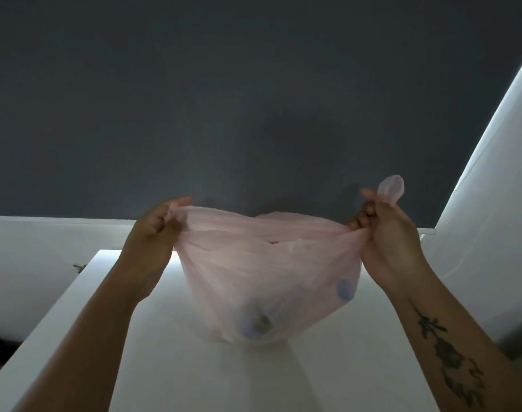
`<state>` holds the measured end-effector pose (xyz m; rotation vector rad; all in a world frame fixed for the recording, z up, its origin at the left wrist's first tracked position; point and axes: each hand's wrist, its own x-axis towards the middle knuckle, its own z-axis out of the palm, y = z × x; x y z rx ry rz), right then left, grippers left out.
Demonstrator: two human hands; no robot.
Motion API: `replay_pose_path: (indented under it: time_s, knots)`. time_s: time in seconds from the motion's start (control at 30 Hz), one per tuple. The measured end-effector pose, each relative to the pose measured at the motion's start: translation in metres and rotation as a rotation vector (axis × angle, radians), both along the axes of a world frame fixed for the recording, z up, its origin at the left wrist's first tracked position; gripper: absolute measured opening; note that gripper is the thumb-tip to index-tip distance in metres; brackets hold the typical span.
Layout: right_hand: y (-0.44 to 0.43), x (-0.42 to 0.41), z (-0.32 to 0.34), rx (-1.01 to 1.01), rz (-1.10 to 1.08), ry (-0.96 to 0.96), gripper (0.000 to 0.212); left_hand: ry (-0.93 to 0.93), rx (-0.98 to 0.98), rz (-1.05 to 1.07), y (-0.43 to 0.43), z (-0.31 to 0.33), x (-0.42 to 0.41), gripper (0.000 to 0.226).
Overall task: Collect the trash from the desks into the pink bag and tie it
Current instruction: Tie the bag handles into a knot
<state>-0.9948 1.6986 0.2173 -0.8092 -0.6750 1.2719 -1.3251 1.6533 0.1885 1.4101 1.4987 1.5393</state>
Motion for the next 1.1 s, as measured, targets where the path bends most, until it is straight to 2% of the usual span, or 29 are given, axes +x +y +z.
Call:
replay_pose_path:
  time_s: [0.07,0.17,0.23,0.3,0.37,0.47,0.57,0.67,0.73,0.8,0.83,0.97,1.03,1.1]
  knots:
    - [-0.002,-0.001,-0.005,0.035,-0.004,0.02,0.024,-0.099,0.03,-0.042,0.003,-0.004,-0.004,0.028]
    - [-0.005,-0.01,-0.013,-0.005,-0.066,0.021,0.036,-0.488,-0.007,-0.176,0.013,-0.003,-0.003,0.047]
    - [-0.007,-0.017,-0.015,-0.018,-0.057,0.077,0.046,-0.663,-0.02,-0.261,0.023,0.001,-0.002,0.058]
    - [-0.008,-0.024,-0.013,-0.016,-0.07,0.18,0.043,-0.769,-0.013,-0.29,0.034,0.007,0.004,0.064]
    - [-0.009,-0.032,-0.009,0.0,-0.11,0.295,0.034,-0.851,-0.032,-0.272,0.043,0.013,0.015,0.052]
    - [-0.009,-0.048,-0.003,-0.018,-0.165,0.324,0.036,-0.859,-0.042,-0.256,0.052,0.022,0.034,0.054]
    - [-0.01,-0.054,0.001,-0.086,-0.188,0.292,0.034,-0.855,-0.083,-0.347,0.056,0.022,0.042,0.044]
    - [-0.014,-0.044,0.005,-0.099,-0.109,0.192,0.027,-0.687,-0.078,-0.423,0.059,0.014,0.037,0.016]
    - [-0.015,-0.036,0.004,-0.045,-0.084,0.171,0.017,-0.545,-0.054,-0.439,0.059,0.007,0.033,0.023]
    - [-0.016,-0.028,0.0,0.027,-0.079,0.203,0.026,-0.5,-0.021,-0.38,0.057,0.003,0.034,0.026]
    - [-0.015,-0.024,-0.002,0.045,-0.082,0.21,0.029,-0.521,-0.01,-0.351,0.056,0.003,0.036,0.03]
    - [-0.014,-0.014,-0.003,0.017,-0.094,0.132,0.035,-0.828,-0.039,-0.282,0.056,0.01,0.05,0.041]
    - [-0.012,-0.012,-0.004,-0.03,-0.144,0.114,0.038,-0.844,-0.068,-0.199,0.056,0.013,0.059,0.038]
    - [-0.01,-0.014,-0.005,-0.086,-0.183,0.103,0.04,-0.769,-0.065,-0.144,0.056,0.012,0.071,0.04]
